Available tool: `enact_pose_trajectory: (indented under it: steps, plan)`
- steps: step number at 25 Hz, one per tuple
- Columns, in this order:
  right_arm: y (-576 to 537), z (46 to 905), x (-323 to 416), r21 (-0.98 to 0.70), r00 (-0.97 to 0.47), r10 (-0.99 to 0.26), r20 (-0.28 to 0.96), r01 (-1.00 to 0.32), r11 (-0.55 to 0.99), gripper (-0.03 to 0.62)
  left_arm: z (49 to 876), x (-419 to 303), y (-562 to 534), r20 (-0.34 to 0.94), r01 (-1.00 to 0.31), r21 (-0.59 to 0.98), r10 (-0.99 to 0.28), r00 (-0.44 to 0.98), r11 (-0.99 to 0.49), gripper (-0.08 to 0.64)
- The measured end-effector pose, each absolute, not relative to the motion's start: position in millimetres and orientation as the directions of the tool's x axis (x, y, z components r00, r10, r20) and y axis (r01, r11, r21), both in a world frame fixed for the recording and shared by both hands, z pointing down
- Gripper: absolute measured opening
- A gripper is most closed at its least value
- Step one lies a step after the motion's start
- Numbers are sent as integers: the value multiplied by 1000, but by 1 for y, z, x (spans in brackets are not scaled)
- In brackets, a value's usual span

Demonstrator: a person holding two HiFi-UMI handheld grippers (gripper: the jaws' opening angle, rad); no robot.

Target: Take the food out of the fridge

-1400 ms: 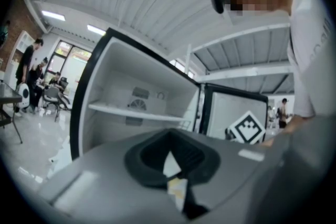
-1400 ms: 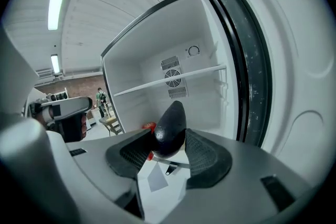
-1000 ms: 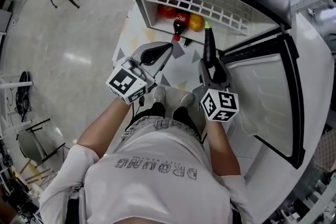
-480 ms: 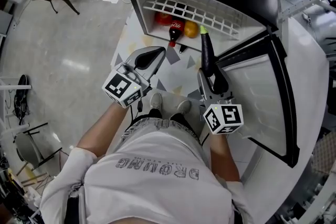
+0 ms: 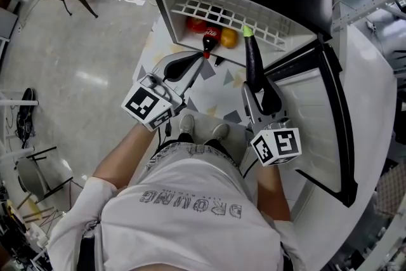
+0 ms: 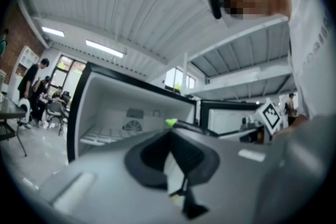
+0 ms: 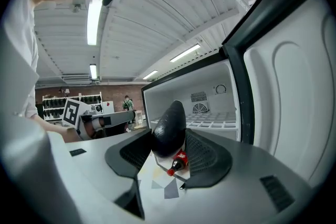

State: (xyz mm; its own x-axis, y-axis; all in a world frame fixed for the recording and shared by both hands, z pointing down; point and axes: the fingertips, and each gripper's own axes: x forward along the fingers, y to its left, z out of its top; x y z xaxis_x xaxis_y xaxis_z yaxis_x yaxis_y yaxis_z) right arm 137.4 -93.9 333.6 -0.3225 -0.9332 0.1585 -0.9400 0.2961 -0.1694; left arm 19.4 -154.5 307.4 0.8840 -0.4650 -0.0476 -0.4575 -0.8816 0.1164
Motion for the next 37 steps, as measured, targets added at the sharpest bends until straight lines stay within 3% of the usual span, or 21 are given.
enact_pose_trajectory:
  steps: [37]
  plan:
    - [-114,339,142,-179,-345,-920,184,-932,314,190,317,32,-169,-29,-461,125,-467,884,-879,6]
